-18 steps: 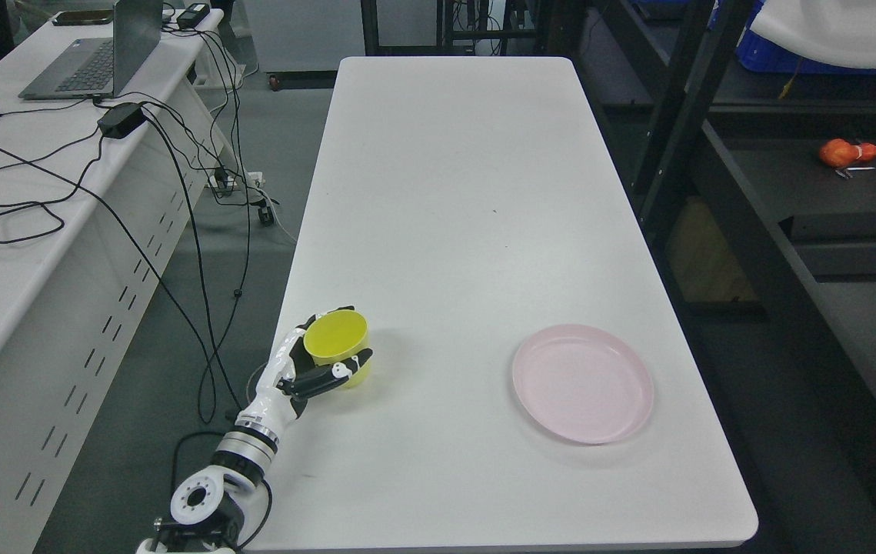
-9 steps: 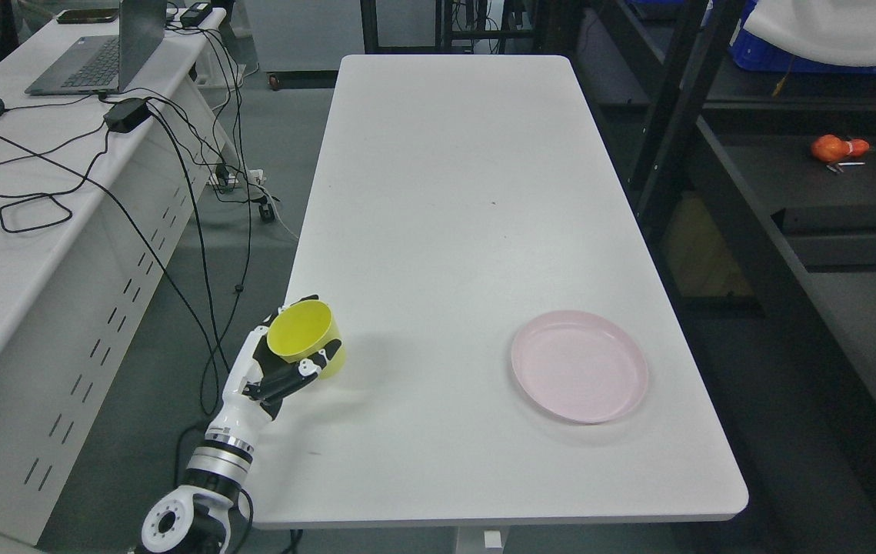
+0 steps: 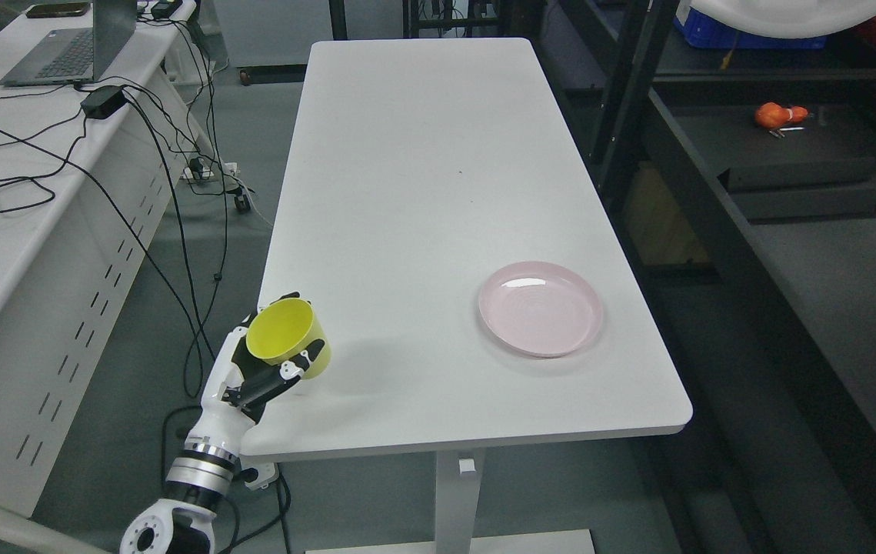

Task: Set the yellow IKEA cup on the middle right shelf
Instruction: 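Hold the cup in the left hand while turning toward the shelves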

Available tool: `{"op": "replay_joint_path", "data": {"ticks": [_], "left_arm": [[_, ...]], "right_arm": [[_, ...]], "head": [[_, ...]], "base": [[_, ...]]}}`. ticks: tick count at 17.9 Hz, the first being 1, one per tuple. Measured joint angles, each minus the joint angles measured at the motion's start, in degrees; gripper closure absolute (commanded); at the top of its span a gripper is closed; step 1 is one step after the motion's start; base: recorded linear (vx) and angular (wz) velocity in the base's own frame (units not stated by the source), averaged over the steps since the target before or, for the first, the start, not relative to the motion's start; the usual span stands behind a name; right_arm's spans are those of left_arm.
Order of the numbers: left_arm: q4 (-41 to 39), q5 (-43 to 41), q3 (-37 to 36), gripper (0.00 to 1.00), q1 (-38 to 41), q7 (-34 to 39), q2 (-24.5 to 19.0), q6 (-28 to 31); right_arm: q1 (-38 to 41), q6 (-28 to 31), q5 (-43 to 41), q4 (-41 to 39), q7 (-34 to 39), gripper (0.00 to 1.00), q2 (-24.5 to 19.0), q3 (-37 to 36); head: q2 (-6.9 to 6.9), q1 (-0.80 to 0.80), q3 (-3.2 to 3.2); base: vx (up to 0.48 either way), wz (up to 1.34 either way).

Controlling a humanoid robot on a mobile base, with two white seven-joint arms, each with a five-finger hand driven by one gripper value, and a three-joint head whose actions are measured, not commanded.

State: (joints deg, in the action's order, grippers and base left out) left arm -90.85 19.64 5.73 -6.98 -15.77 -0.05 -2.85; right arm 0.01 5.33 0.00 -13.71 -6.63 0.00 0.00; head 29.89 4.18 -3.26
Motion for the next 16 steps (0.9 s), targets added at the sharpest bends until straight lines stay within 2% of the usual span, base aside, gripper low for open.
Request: {"op": "replay_joint_path", "data": {"ticks": [16], "left_arm": [[-6.25, 0.10, -1.96, 0.99, 2.77, 0.62, 0.05, 0.30]], "right_arm": [[0.00, 0.00, 0.00, 0.00, 0.07, 0.01, 0.00, 0.00]], "head": [[0.00, 0.00, 0.00]], "base": [[-0.215, -0.30]]}}
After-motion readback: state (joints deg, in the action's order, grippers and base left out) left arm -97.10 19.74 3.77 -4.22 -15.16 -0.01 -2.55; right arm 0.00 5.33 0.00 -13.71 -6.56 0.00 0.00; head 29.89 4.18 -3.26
